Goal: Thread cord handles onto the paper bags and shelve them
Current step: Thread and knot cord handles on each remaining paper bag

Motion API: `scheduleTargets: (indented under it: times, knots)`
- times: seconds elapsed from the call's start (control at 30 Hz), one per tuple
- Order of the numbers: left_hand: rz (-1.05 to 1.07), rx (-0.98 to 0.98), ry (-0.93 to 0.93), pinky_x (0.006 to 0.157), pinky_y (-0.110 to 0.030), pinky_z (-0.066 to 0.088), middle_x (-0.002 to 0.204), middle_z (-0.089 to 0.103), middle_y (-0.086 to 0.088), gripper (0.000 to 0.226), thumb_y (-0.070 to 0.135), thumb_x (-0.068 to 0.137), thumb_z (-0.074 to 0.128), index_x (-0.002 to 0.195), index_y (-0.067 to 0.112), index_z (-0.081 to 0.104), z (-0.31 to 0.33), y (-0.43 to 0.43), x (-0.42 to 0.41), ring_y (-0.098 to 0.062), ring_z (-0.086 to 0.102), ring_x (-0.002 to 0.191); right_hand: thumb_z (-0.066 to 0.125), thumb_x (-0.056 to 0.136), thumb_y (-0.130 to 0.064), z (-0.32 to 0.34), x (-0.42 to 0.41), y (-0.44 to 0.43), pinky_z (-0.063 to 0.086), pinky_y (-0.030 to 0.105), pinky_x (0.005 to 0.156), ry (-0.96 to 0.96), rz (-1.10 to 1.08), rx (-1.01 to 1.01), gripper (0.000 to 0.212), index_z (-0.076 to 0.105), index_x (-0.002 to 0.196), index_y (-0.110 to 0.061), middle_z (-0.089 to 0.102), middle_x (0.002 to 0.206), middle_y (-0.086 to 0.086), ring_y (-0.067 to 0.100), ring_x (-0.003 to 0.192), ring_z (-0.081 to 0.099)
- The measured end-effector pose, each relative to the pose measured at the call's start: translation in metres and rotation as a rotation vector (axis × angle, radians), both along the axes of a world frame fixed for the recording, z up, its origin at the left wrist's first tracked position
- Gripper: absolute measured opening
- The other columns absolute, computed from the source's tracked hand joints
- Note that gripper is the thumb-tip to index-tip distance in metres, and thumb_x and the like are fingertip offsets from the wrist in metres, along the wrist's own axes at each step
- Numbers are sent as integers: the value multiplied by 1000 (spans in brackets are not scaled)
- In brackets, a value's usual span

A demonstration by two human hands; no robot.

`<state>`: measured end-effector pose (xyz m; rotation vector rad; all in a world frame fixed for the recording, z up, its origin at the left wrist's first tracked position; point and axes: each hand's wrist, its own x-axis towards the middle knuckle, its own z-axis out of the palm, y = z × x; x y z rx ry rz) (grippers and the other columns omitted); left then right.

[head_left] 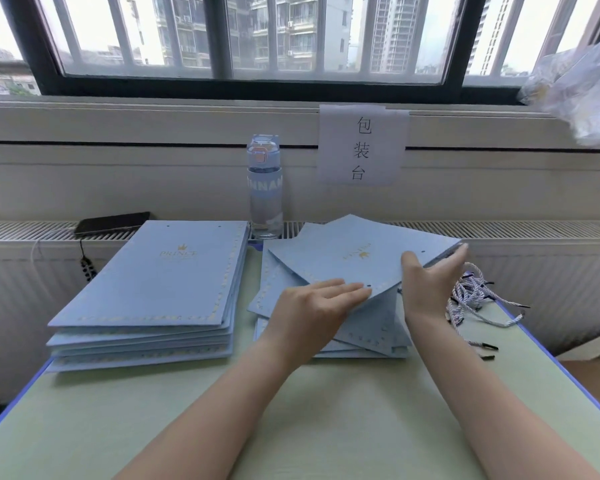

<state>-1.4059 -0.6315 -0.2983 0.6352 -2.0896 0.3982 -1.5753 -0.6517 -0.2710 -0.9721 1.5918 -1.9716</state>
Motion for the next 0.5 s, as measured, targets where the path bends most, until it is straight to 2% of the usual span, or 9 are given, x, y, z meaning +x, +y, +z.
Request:
scheduleTargets:
  times: [0.03, 0.1, 0.17, 0.23, 0.27, 0.3, 0.37, 0.43, 0.5]
  knots:
    - [3, 18, 32, 58, -33, 59, 99, 74, 4, 26, 7, 85, 54, 98, 16, 75, 0, -2, 3, -19, 72, 86, 55, 77, -17, 0, -4, -1, 20, 23, 108, 84, -14, 23, 89, 6, 150, -3, 14, 152, 13, 21, 140, 19]
    - [-4, 59, 90, 71, -43, 59, 100, 74, 2, 26, 7, 86, 53, 98, 14, 75, -2, -6, 8, -21, 71, 92, 50, 75, -22, 0, -13, -2, 20, 18, 102, 260, -62, -3, 82, 18, 148, -1, 15, 150, 14, 25, 137, 21]
    - [-28, 113, 193, 84, -46, 55, 101, 73, 0, 25, 8, 88, 52, 97, 11, 75, -2, -10, 13, -21, 68, 99, 46, 74, -31, -1, -19, -3, 21, 29, 109, 448, -85, -70, 71, 41, 139, -2, 30, 145, 15, 29, 133, 29]
    - [-48, 209, 333, 96, -41, 49, 106, 70, 1, 22, 3, 89, 56, 97, 9, 75, 0, -13, 16, -17, 62, 109, 43, 80, -41, -2, -22, -3, 15, 53, 114, 742, -69, -122, 55, 65, 117, -8, 55, 127, 11, 30, 122, 46]
    - [-39, 263, 410, 99, -36, 47, 110, 67, 2, 24, -2, 87, 58, 97, 11, 74, 2, -14, 18, -16, 59, 114, 43, 83, -45, -3, -22, -2, 10, 59, 112, 898, -38, -147, 50, 71, 107, -12, 63, 117, 7, 27, 115, 54]
    - [-23, 338, 492, 101, -31, 45, 115, 64, 2, 30, -7, 86, 60, 97, 17, 74, 4, -15, 22, -16, 56, 118, 44, 84, -49, -3, -21, -1, 7, 62, 111, 1040, 6, -171, 47, 73, 102, -16, 67, 110, 3, 25, 110, 59]
    - [-25, 539, 645, 104, -28, 42, 126, 57, 3, 40, -8, 86, 60, 93, 31, 71, 10, -14, 29, -16, 50, 127, 49, 81, -58, -4, -19, 0, 7, 64, 107, 1269, 89, -205, 48, 71, 103, -22, 69, 105, -5, 20, 107, 62]
    - [-65, 665, 721, 108, -26, 38, 134, 50, 5, 41, -2, 87, 61, 91, 38, 67, 14, -14, 32, -15, 42, 134, 54, 80, -55, -6, -20, -2, 14, 67, 104, 1363, 122, -227, 43, 70, 106, -25, 70, 102, -8, 17, 100, 65]
    - [-13, 669, 658, 106, -9, 28, 140, 39, 10, 41, 6, 88, 64, 106, 42, 57, 15, -12, 27, -12, 33, 138, 62, 82, -33, -7, -23, -4, 26, 67, 102, 1333, 83, -291, 23, 73, 99, -22, 72, 94, -5, 17, 84, 70]
